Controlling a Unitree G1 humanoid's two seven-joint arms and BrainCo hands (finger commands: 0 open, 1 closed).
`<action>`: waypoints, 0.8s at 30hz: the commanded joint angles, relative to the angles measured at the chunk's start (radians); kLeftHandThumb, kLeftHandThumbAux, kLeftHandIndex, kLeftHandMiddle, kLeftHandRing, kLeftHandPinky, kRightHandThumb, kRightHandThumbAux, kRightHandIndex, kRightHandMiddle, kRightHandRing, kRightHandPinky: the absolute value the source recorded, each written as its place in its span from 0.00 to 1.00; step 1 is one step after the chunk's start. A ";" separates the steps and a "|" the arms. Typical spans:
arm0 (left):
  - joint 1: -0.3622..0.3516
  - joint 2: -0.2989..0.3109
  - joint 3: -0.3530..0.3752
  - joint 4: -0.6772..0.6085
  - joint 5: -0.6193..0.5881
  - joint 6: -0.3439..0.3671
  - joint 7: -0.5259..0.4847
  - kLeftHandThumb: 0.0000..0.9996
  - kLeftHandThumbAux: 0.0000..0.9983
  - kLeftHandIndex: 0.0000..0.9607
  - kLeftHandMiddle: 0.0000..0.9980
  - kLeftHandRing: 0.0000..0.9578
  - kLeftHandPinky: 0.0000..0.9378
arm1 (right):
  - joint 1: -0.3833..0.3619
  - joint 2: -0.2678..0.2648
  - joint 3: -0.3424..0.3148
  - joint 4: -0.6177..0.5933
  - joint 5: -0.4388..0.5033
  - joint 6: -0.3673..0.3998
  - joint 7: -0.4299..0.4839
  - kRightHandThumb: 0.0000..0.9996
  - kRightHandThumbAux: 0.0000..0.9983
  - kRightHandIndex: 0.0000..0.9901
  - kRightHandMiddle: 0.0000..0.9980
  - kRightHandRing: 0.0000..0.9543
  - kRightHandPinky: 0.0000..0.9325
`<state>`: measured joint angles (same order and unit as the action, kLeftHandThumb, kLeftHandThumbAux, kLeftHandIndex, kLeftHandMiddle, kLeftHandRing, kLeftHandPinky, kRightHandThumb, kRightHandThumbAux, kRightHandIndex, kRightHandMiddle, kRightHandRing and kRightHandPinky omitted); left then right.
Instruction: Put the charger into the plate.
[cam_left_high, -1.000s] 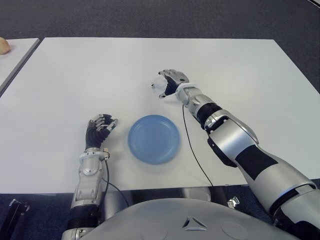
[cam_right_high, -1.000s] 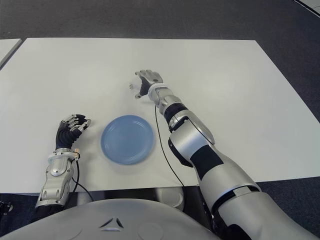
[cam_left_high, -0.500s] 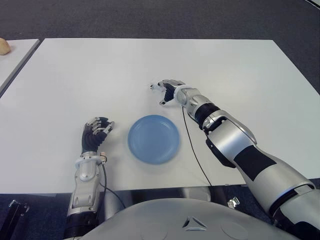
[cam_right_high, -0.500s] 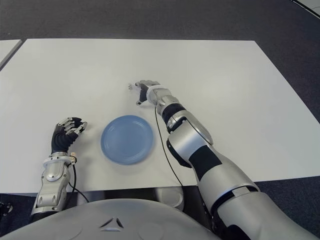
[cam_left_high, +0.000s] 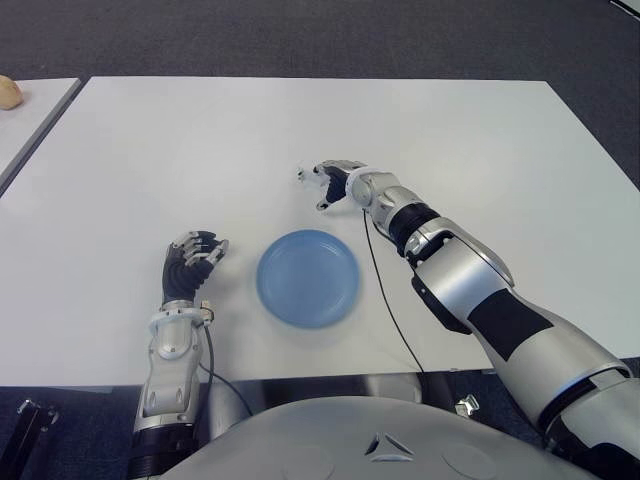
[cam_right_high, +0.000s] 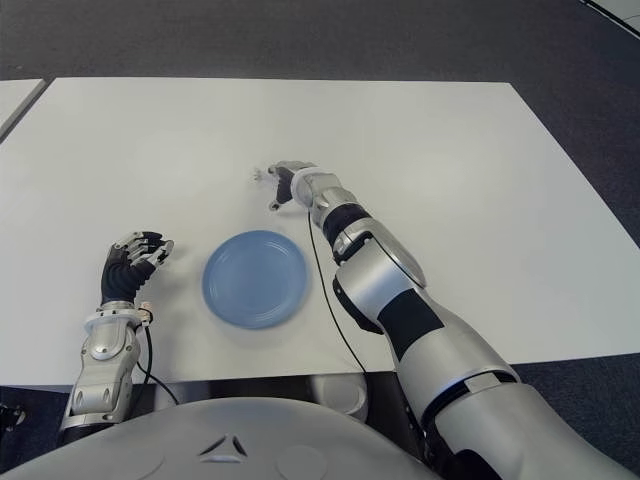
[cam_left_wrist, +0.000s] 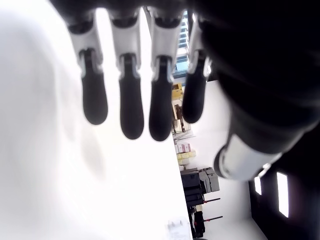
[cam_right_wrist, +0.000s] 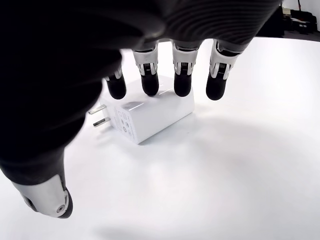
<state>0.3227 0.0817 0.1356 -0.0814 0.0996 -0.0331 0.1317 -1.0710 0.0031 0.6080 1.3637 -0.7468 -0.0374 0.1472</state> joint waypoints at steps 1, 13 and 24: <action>-0.010 -0.002 -0.008 -0.005 0.010 0.026 -0.002 0.70 0.72 0.44 0.48 0.51 0.51 | 0.050 -0.007 0.007 0.024 0.000 -0.001 0.067 0.00 0.67 0.10 0.07 0.07 0.11; -0.040 -0.002 -0.012 0.006 -0.006 0.023 -0.016 0.70 0.72 0.44 0.47 0.50 0.50 | 0.096 -0.081 0.015 -0.022 0.002 -0.080 0.061 0.00 0.66 0.10 0.11 0.11 0.20; -0.064 0.010 -0.010 0.023 -0.014 0.018 -0.032 0.70 0.72 0.44 0.48 0.50 0.50 | 0.212 -0.214 0.013 -0.351 0.012 -0.031 0.160 0.10 0.69 0.02 0.09 0.08 0.10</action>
<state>0.2702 0.0840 0.1331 -0.0758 0.0883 -0.0219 0.1170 -0.9448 -0.1711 0.6083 1.0916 -0.7271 -0.1230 0.2463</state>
